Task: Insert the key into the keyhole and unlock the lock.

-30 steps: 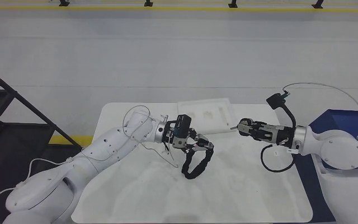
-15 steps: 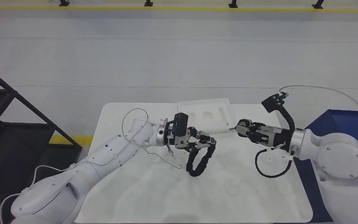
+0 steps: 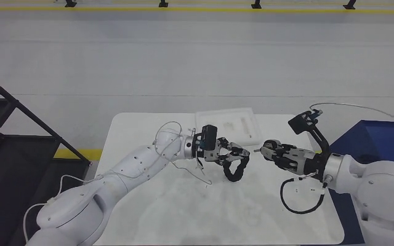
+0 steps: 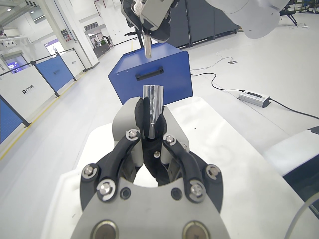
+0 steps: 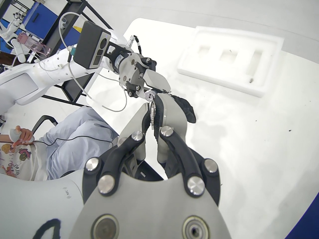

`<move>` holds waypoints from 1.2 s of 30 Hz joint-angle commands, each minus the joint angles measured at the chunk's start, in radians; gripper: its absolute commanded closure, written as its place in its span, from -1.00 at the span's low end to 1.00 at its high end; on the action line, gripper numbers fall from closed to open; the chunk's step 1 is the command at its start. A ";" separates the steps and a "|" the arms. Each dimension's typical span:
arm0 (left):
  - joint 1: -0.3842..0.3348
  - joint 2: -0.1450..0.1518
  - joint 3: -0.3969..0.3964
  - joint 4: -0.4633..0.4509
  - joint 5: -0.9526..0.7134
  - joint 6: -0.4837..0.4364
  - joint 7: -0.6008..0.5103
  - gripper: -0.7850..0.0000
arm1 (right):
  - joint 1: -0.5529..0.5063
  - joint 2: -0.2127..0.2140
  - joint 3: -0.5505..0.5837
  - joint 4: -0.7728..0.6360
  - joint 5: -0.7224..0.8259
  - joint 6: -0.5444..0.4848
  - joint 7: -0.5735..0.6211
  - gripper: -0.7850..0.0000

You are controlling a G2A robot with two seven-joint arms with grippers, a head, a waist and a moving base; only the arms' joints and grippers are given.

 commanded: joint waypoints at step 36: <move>-0.011 -0.131 0.020 0.208 0.032 0.054 0.111 1.00 | 0.037 0.012 -0.117 0.030 -0.123 0.108 -0.061 1.00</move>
